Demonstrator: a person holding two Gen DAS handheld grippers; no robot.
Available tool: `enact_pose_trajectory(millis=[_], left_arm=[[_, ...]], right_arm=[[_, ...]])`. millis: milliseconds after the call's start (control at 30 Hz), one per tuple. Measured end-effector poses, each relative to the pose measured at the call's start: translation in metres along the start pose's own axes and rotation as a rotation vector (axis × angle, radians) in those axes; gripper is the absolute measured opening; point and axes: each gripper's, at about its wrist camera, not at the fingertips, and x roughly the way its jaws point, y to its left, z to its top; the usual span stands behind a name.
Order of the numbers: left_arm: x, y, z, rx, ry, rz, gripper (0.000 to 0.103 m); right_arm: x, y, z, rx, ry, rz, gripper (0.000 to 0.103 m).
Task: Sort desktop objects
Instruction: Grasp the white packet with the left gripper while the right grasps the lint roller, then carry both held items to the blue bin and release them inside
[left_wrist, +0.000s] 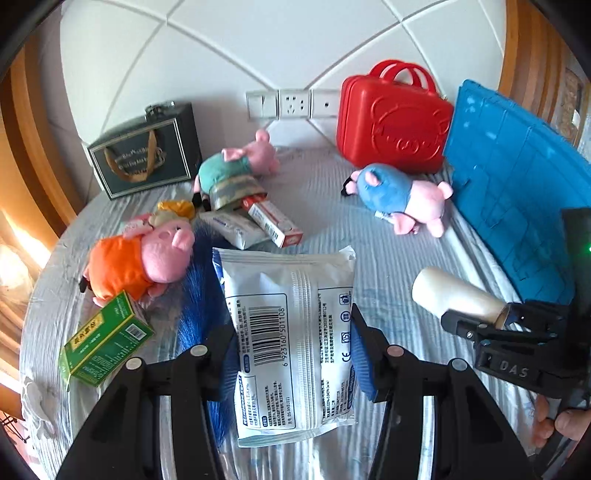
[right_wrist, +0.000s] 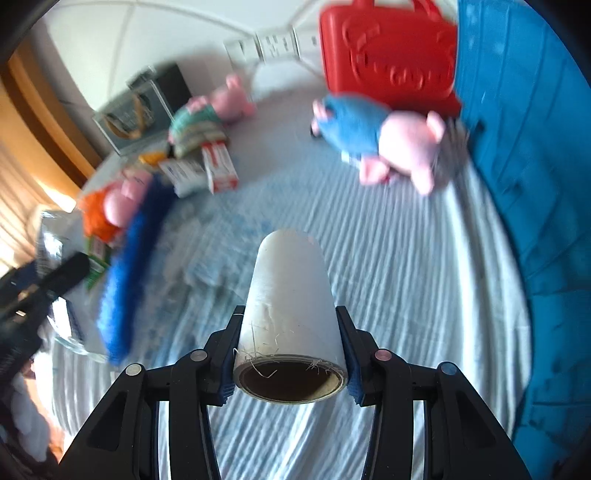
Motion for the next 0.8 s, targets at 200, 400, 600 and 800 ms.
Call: enact_pose_trajectory(millis=[200,400,600,800], left_arm=[[-0.042,-0.023,-0.001,0.004,-0.072,-0.014,0.050],[-0.078,-0.047,0.004,0.068,-0.146,-0.089,0.050],[-0.116,-0.072,0.012,0.121,-0.230,-0.194,0.050],[-0.158,-0.120,0.027,0.192,-0.317,-0.282,0.050]], right_arm=[[-0.073,0.007,-0.001,-0.039,-0.149,0.014,0.045],[-0.135,0.006,-0.016,0.010,-0.269,-0.056,0.045],[-0.196,-0.004,-0.032,0.078,-0.375,-0.146,0.045],[-0.257,-0.041,-0.047,0.148,-0.486,-0.209,0.045]])
